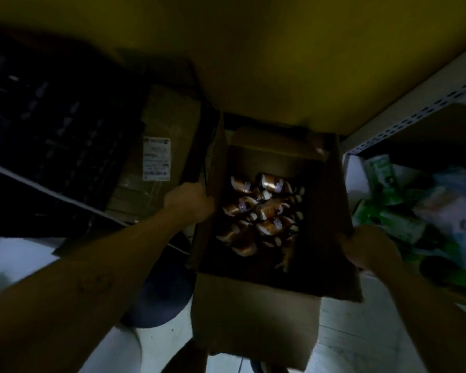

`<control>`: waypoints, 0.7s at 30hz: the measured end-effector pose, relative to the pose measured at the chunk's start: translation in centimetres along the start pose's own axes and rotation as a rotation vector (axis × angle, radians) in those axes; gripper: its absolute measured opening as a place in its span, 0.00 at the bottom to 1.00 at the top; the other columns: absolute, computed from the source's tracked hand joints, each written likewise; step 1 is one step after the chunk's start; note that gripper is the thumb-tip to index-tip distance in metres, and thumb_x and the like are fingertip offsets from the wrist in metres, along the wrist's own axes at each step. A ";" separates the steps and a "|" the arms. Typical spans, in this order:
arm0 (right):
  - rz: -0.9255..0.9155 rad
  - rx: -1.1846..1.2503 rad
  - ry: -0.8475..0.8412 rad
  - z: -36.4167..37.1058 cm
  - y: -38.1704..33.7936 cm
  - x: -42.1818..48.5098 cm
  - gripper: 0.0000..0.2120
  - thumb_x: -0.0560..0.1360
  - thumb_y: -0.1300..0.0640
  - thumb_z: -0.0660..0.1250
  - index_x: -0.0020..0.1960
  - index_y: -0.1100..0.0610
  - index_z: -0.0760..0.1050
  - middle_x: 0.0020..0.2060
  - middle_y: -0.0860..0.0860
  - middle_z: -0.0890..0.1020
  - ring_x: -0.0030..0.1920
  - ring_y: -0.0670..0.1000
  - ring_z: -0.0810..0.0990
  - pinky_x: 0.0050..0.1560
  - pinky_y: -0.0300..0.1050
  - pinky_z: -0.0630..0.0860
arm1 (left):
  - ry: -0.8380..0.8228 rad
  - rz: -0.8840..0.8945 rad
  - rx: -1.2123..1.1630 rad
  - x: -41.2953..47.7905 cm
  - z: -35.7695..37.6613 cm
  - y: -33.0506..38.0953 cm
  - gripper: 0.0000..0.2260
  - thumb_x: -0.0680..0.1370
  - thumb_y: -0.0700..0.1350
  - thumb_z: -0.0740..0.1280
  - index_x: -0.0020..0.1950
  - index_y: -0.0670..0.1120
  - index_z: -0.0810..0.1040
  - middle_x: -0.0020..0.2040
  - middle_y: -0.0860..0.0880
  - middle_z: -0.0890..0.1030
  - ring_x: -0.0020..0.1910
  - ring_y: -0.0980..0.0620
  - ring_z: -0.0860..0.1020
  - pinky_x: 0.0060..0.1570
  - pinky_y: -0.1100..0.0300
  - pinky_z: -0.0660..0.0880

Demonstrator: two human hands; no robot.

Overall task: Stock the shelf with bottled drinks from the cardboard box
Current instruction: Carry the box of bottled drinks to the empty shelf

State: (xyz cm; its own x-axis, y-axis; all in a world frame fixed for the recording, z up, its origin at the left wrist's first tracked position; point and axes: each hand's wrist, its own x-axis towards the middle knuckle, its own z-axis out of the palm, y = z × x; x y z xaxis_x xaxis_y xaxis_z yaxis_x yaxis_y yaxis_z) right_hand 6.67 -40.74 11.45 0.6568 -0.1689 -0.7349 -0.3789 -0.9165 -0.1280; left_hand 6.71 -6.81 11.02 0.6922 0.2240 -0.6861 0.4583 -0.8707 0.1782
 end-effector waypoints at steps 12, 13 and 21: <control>-0.084 -0.037 -0.090 -17.4 -4.6 -25.0 0.14 0.78 0.52 0.59 0.44 0.63 0.74 0.45 0.61 0.79 0.46 0.61 0.81 0.48 0.53 0.79 | 0.064 -0.030 0.164 -24.9 -19.3 4.4 0.13 0.75 0.55 0.59 0.48 0.46 0.75 0.44 0.47 0.77 0.41 0.46 0.76 0.41 0.54 0.73; -0.095 -0.039 -0.072 -18.7 -5.3 -27.3 0.14 0.78 0.53 0.59 0.44 0.63 0.74 0.44 0.61 0.80 0.43 0.60 0.81 0.48 0.54 0.81 | 0.098 -0.026 0.163 -27.1 -20.9 4.7 0.13 0.75 0.55 0.59 0.47 0.46 0.75 0.43 0.47 0.77 0.40 0.46 0.77 0.39 0.55 0.73; -0.165 -0.060 0.199 -25.4 -7.7 -43.8 0.12 0.77 0.52 0.61 0.45 0.60 0.77 0.42 0.57 0.80 0.41 0.58 0.81 0.46 0.52 0.81 | 0.305 0.035 0.089 -42.7 -29.3 4.2 0.13 0.77 0.51 0.59 0.42 0.44 0.77 0.39 0.44 0.81 0.37 0.45 0.80 0.42 0.52 0.77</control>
State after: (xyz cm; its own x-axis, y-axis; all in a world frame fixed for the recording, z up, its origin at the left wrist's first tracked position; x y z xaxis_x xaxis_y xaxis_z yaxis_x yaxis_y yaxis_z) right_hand -2.66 -35.52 61.57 0.8238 -0.0779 -0.5614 -0.2207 -0.9564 -0.1911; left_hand -4.51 -7.21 61.74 0.8482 0.3023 -0.4349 0.3898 -0.9122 0.1261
